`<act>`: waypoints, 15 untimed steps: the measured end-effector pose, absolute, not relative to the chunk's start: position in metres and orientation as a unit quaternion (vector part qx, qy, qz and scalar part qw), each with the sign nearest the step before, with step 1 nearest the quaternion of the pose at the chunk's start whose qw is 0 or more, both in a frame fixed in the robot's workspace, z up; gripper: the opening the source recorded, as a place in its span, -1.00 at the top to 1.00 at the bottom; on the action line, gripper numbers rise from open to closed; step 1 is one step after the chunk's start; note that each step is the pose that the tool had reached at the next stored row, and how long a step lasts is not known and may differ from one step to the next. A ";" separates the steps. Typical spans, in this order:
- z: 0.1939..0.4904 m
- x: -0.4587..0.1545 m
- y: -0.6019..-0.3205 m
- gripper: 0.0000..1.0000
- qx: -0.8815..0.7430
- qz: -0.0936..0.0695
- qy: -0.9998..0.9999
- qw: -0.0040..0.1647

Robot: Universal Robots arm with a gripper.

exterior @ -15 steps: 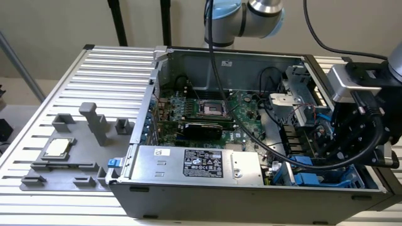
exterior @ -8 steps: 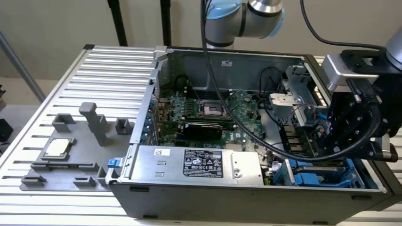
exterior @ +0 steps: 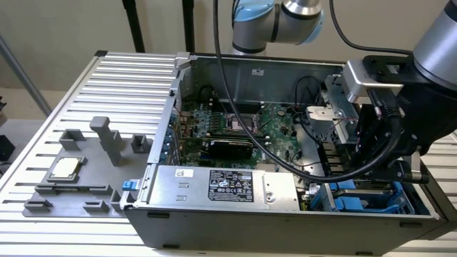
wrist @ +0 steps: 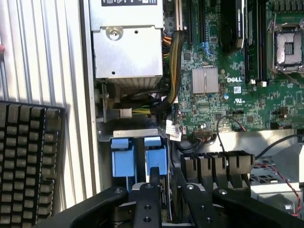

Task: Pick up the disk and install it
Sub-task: 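Insert the first disk wire, then insert the second disk wire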

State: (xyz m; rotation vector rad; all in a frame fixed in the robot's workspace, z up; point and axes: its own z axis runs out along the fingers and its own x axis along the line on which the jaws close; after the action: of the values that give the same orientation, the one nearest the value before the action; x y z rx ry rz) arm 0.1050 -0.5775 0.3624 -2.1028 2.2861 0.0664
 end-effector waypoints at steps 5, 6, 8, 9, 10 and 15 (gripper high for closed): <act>0.362 0.105 -0.578 0.51 -0.677 0.021 0.736 0.017; 0.362 0.105 -0.578 0.51 -0.677 0.021 0.736 0.017; 0.362 0.105 -0.578 0.51 -0.677 0.021 0.736 0.017; 0.362 0.105 -0.578 0.51 -0.677 0.021 0.736 0.017; 0.362 0.105 -0.578 0.51 -0.677 0.021 0.736 0.017; 0.362 0.105 -0.578 0.51 -0.677 0.021 0.736 0.017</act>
State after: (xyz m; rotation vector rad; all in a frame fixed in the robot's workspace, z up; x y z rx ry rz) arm 0.1050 -0.5775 0.3624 -2.1028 2.2862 0.0664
